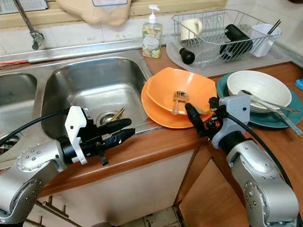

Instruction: Kitchen organization

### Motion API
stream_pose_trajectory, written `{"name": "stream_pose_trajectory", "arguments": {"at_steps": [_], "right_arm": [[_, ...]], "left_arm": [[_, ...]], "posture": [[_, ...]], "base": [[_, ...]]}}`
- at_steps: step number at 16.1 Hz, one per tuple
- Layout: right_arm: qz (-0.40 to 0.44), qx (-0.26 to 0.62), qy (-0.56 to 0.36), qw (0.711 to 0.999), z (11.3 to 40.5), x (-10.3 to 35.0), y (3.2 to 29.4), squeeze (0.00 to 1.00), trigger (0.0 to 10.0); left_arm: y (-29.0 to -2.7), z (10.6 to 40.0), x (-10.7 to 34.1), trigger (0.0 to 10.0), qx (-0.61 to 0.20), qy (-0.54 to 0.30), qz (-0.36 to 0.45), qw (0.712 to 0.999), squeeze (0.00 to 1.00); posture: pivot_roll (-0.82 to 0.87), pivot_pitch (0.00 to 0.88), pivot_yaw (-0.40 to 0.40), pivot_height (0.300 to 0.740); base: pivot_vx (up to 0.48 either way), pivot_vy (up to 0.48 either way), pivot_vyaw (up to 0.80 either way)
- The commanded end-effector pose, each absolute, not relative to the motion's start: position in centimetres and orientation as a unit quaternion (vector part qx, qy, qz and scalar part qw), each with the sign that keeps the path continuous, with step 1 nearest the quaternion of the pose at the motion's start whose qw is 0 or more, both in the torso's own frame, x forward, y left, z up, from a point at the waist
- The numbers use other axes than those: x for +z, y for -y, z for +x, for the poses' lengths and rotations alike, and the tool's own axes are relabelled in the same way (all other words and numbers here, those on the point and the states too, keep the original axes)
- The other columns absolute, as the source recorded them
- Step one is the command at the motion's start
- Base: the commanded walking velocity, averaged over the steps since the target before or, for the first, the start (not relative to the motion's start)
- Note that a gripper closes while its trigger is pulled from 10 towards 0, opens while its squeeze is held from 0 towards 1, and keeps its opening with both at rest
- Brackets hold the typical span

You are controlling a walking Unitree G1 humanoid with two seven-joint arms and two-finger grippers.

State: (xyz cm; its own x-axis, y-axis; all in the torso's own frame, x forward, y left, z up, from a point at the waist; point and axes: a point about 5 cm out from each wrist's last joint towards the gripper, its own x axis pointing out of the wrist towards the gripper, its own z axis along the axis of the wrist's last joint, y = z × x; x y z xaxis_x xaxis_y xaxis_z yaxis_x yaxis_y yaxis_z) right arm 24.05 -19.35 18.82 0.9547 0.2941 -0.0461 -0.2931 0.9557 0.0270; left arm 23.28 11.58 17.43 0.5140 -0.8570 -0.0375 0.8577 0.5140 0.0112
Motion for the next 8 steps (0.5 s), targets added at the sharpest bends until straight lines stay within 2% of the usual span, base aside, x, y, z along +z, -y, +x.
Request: {"name": "stream_pose_trajectory", "arguments": {"at_steps": [1,8], "right_arm": [[0.016,0.143,-0.035,0.989,24.02,18.49,19.54,0.00,0.0],[-0.001,0.156,-0.063,0.986,24.07,17.56,19.30,0.00,0.0]], "left_arm": [[-11.29,23.13,17.43,10.0,-0.503,-0.017,0.019,0.864,0.00],[-11.61,23.09,17.21,10.0,-0.501,-0.022,0.021,0.865,0.00]], "posture": [[-0.16,0.000,0.050,0.740],[-0.14,0.000,0.030,0.740]], "base": [[0.000,0.000,0.00],[0.000,0.000,0.00]]}}
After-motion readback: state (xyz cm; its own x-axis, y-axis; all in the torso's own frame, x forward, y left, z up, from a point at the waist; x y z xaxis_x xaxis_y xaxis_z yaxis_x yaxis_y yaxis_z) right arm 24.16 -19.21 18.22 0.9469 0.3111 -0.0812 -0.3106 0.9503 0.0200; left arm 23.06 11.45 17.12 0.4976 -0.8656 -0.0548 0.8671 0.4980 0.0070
